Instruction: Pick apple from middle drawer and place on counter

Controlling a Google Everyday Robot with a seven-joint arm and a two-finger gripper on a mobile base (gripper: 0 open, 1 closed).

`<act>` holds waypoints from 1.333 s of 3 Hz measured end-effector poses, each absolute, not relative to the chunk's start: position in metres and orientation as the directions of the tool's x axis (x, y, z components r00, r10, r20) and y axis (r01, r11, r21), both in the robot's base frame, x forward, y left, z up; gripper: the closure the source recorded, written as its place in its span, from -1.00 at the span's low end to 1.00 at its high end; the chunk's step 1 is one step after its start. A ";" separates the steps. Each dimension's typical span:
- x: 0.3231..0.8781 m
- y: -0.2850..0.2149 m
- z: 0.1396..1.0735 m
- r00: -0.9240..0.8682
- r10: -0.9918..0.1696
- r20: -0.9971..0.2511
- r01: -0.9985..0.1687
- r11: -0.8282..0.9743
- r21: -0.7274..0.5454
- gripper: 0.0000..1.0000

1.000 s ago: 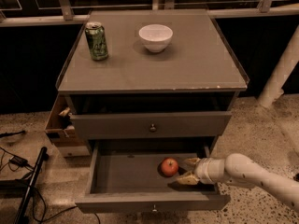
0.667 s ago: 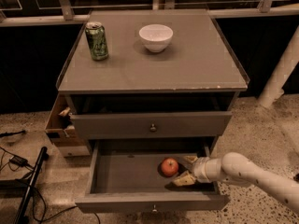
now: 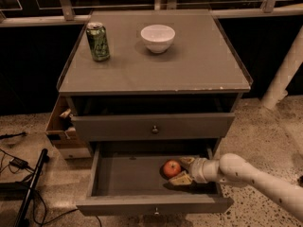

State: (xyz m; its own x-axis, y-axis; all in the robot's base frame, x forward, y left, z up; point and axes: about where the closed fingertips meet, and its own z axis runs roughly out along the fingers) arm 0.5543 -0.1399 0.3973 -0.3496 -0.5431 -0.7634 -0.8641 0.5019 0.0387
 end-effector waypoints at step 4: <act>0.562 -0.108 0.379 -0.301 -0.491 -0.818 -0.894 0.444 0.063 0.00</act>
Offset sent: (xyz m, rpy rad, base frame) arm 0.0126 0.0285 -0.0184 0.0945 -0.0242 0.0517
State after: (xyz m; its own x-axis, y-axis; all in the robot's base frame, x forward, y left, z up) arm 0.5623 -0.1077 0.3785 -0.3008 -0.4905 -0.8178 -0.8941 0.4435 0.0629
